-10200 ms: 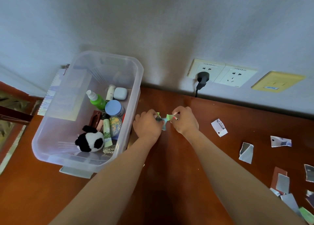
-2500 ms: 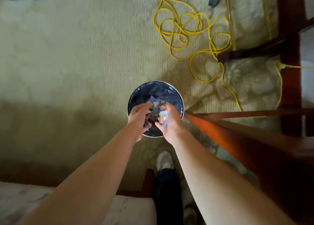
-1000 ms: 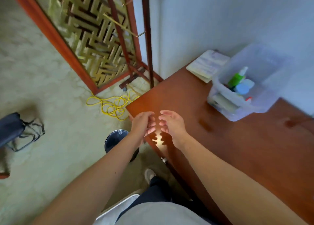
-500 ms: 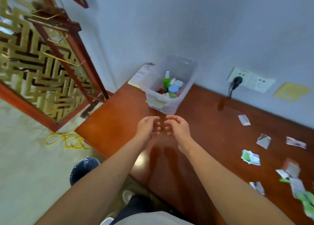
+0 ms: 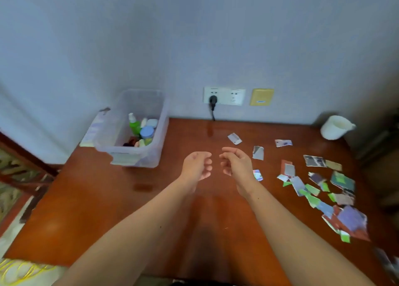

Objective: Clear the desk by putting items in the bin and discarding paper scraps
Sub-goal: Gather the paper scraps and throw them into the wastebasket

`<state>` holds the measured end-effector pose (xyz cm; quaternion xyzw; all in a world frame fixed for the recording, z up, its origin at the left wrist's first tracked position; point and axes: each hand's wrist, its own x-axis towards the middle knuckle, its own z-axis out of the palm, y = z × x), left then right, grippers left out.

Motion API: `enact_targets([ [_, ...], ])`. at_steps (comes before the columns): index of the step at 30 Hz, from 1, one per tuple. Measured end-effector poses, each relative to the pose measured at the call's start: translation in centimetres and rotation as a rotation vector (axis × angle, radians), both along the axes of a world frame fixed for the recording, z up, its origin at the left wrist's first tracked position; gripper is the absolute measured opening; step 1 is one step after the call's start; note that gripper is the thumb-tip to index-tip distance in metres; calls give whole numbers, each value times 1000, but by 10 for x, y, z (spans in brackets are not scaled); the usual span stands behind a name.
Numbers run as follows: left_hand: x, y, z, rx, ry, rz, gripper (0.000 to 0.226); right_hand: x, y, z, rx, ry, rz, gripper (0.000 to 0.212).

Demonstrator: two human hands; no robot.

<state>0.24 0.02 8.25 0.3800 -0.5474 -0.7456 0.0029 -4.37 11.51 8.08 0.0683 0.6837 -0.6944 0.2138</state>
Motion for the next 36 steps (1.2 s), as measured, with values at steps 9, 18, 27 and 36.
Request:
enact_targets([
  [9,-29,54,-19,-50,-28,-328,16,-1,71,-12,144,-12,-258,16],
  [18,-44,104,-71,-163,-65,-531,14,-9,134,-61,369,-12,-220,18],
  [27,-47,156,-135,-606,-174,-757,29,-35,184,-117,723,-45,248,31],
  [36,-53,178,-150,-1016,-231,-898,45,-56,204,-145,744,-13,459,37],
])
